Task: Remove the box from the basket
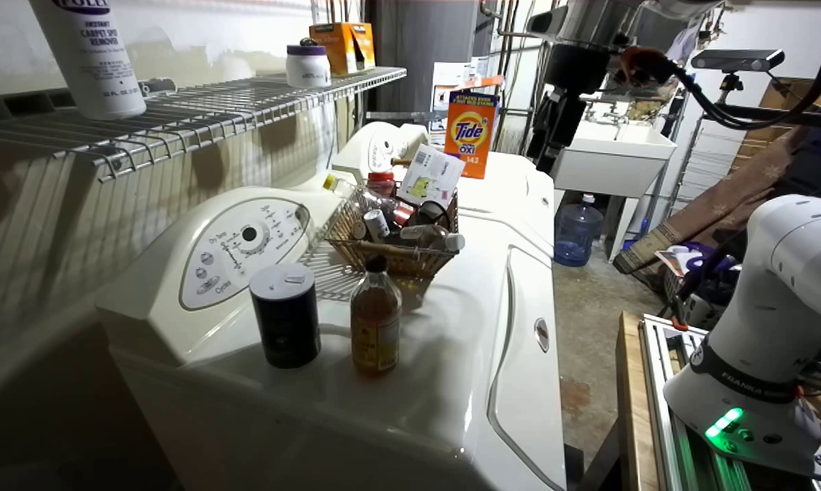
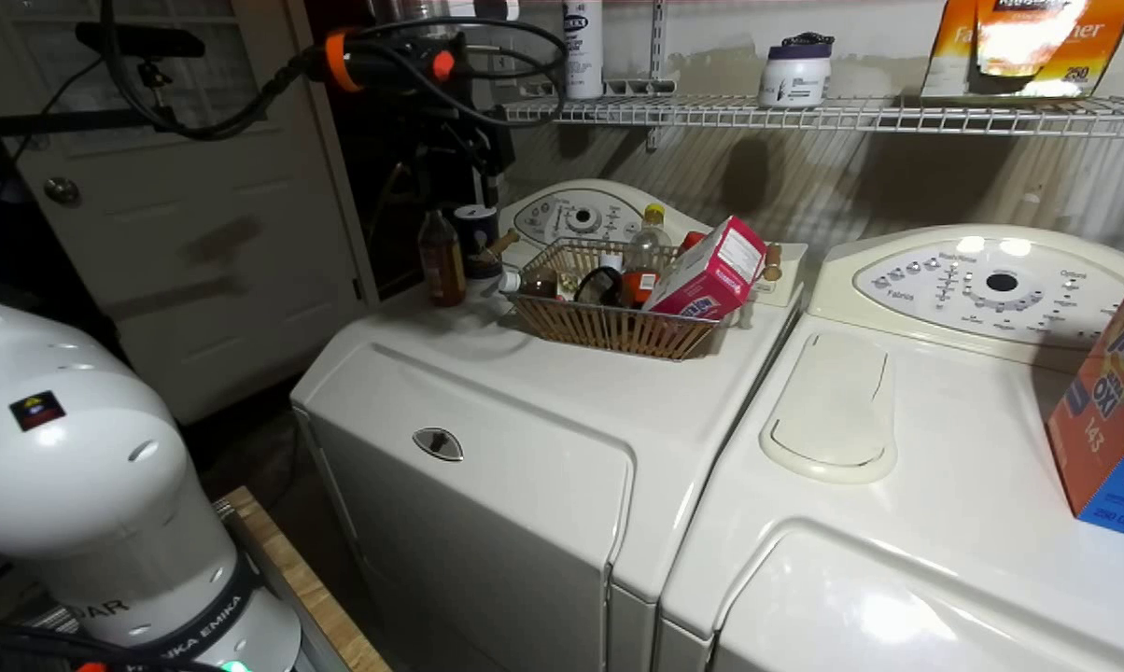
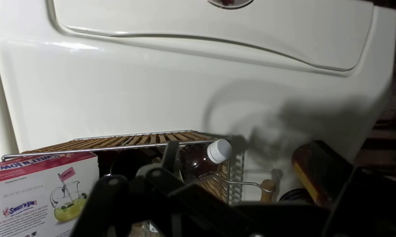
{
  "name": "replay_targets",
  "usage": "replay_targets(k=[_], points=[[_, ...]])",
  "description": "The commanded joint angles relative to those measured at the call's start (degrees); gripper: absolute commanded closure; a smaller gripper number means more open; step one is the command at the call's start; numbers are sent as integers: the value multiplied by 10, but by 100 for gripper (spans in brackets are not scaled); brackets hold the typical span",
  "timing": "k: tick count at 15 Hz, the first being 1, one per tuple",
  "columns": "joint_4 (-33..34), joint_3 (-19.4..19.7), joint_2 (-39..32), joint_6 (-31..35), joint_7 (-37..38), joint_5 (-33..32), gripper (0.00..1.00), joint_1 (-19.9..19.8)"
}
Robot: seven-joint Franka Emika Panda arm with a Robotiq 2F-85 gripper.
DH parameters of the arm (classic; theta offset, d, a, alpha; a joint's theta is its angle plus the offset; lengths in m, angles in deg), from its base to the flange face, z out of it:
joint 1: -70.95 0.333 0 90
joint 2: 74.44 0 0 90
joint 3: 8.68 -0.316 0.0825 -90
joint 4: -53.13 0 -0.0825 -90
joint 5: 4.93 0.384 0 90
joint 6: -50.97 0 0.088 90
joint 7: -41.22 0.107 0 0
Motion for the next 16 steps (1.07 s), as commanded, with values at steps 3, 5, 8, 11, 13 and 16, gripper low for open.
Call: replay_targets(k=[3,5,8,11,13,16], points=[[1,-3,-1,-1,-2,2,0,-4],[1,-3,-1,-1,-2,2,0,-4],[-6,39,3,36,-40,2,0,-17],[-8,113,0,96,-124,11,0,-29],[10,174,-22,109,-184,32,0,-27],[49,253,-71,71,-257,73,0,-19]])
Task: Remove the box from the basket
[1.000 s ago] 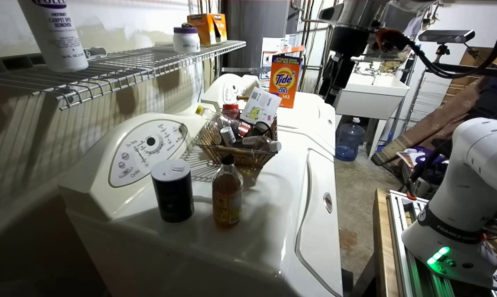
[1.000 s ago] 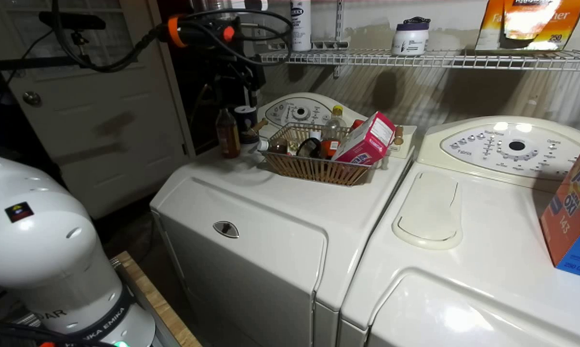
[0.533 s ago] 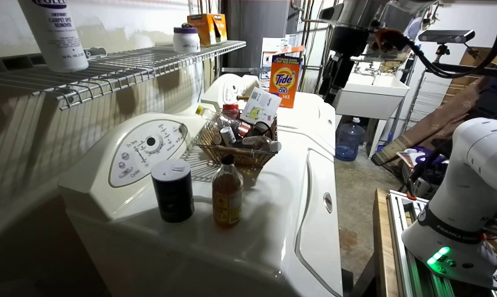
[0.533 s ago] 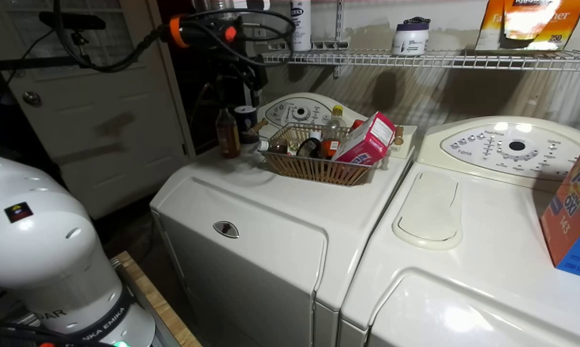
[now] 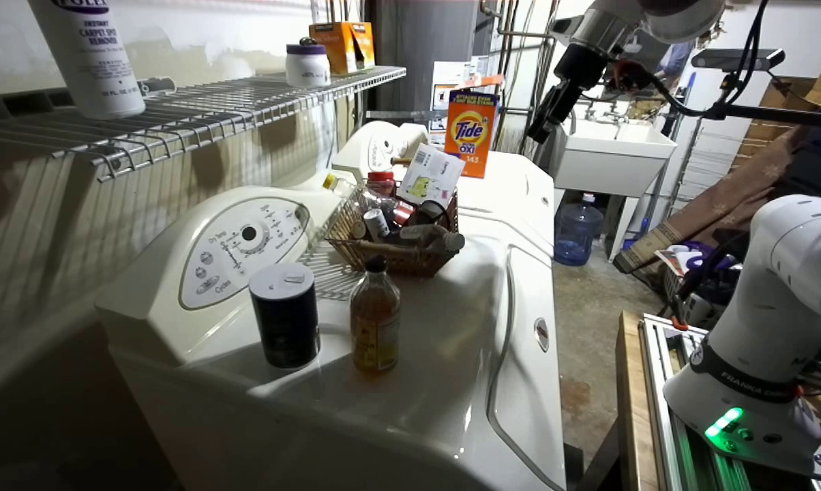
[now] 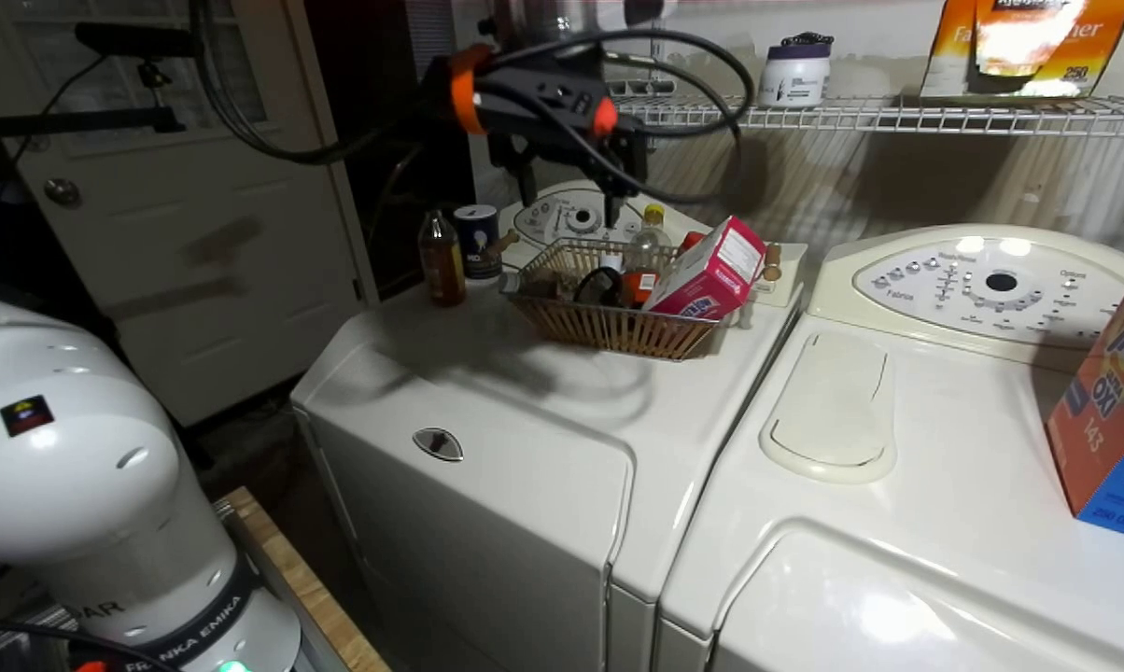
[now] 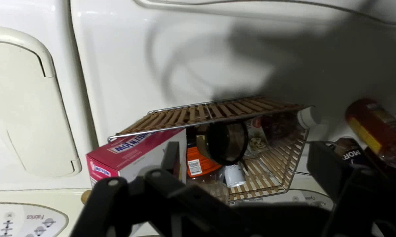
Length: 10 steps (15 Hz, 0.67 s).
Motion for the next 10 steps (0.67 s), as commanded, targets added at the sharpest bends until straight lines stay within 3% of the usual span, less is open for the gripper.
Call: replay_targets(k=[1,5,6,7,10], points=[[59,71,-76,-42,-87,65,0,6],[126,132,-153,-62,-174,158,0,8],[144,142,-174,-59,-165,194,0,2],[90,100,-126,-46,-156,156,0,-28],[124,114,-165,-48,-166,188,0,-31]])
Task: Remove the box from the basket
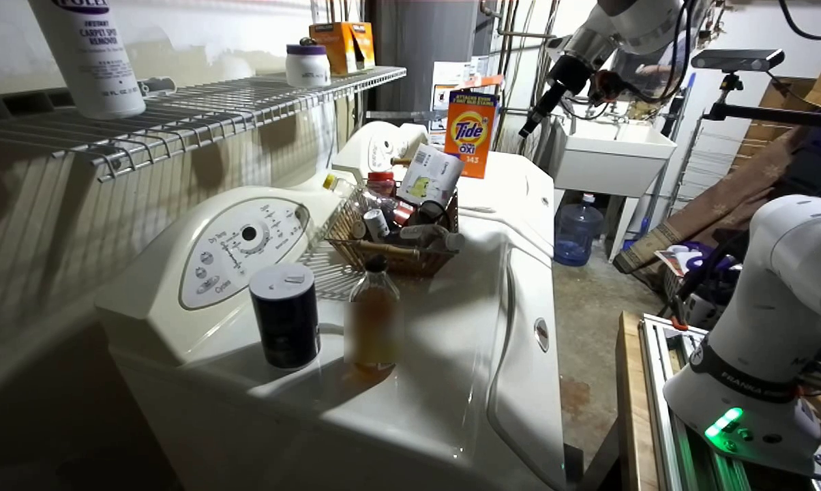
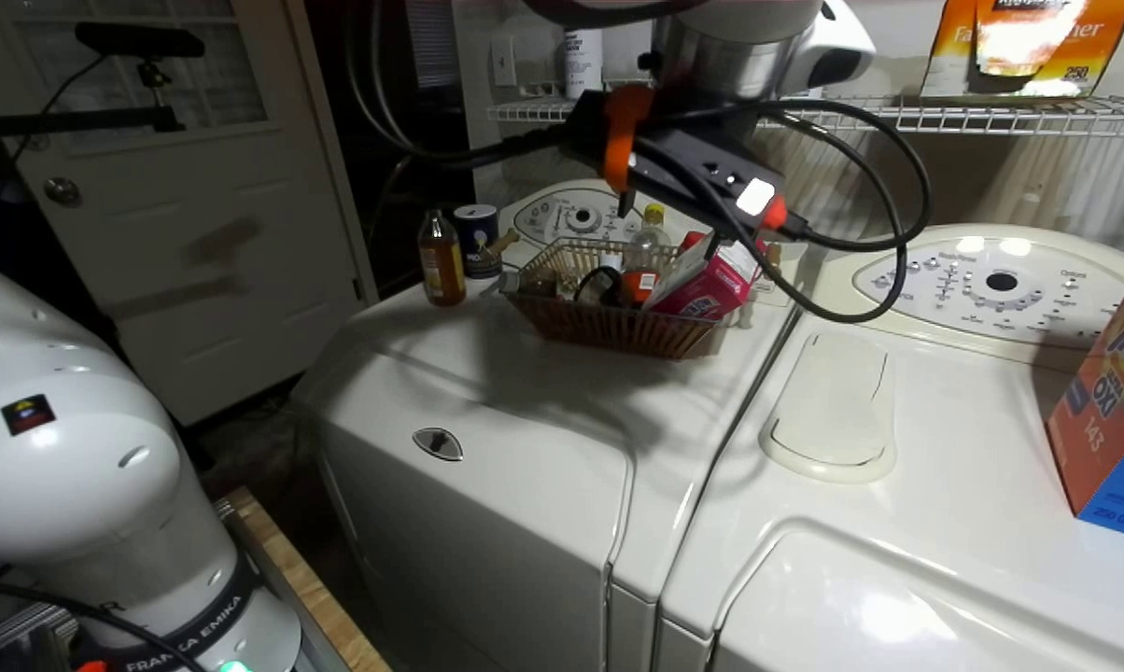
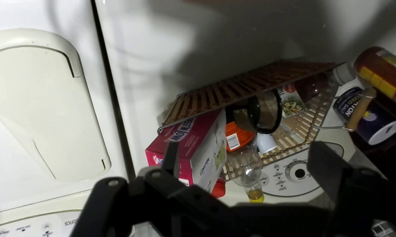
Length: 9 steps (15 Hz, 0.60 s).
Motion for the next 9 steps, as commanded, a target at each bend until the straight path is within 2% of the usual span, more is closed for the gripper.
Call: replay_targets(k=[1,4,9], points=[[7,-28,-15,-7,-12,18,0,-33],[10,-28,-19,-8,-12,20,0,-33],[41,-8,-101,-1,-96,81,0,-33]])
